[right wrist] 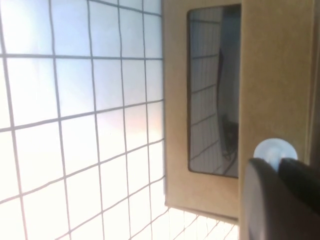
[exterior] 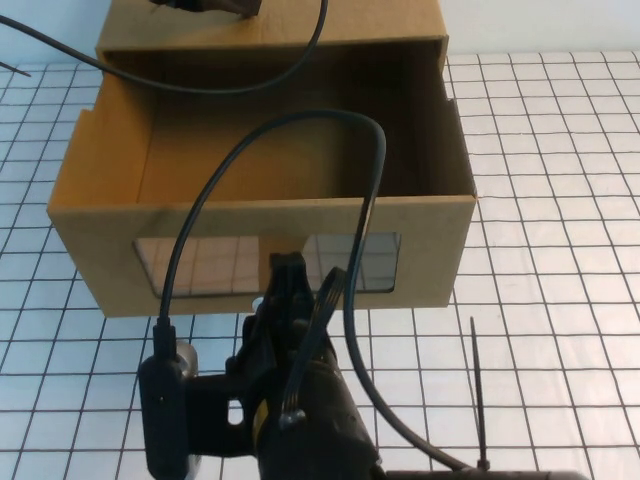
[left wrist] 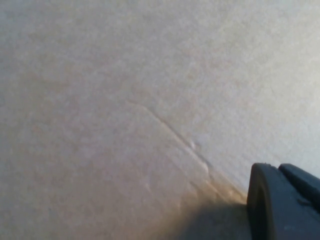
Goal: Open the shoe box
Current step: 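Pull the top drawer of the cardboard box fully open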
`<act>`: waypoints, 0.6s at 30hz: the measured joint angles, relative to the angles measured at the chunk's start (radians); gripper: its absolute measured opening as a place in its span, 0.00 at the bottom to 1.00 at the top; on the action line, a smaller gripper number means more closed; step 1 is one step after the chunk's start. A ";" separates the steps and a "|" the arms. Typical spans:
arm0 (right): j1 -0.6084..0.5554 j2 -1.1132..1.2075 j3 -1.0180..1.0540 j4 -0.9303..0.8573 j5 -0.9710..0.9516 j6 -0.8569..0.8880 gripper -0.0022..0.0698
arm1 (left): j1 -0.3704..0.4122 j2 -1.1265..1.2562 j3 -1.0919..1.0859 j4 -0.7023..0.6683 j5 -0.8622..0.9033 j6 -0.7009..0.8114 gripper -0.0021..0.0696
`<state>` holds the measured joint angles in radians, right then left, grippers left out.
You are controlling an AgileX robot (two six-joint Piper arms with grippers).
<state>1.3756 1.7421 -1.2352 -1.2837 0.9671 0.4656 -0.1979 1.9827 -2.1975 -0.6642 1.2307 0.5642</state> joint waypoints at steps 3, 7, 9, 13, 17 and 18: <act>0.001 -0.002 0.000 0.021 0.014 0.005 0.07 | 0.000 -0.002 0.000 -0.004 0.000 0.000 0.03; 0.001 -0.014 0.000 0.086 0.039 0.007 0.19 | 0.000 -0.027 0.000 0.010 0.013 0.000 0.03; 0.001 -0.030 0.000 0.119 0.048 0.007 0.25 | 0.000 -0.049 0.000 0.012 0.019 0.000 0.03; 0.022 -0.074 0.000 0.185 0.062 0.007 0.30 | 0.000 -0.114 0.000 0.012 0.021 0.000 0.03; 0.085 -0.139 0.000 0.240 0.097 0.007 0.30 | 0.000 -0.164 0.000 0.012 0.024 0.000 0.03; 0.107 -0.163 0.000 0.256 0.111 0.007 0.30 | 0.000 -0.176 0.000 0.012 0.026 0.000 0.03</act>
<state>1.4823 1.5790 -1.2352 -1.0274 1.0783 0.4723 -0.1979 1.8063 -2.1975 -0.6520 1.2565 0.5638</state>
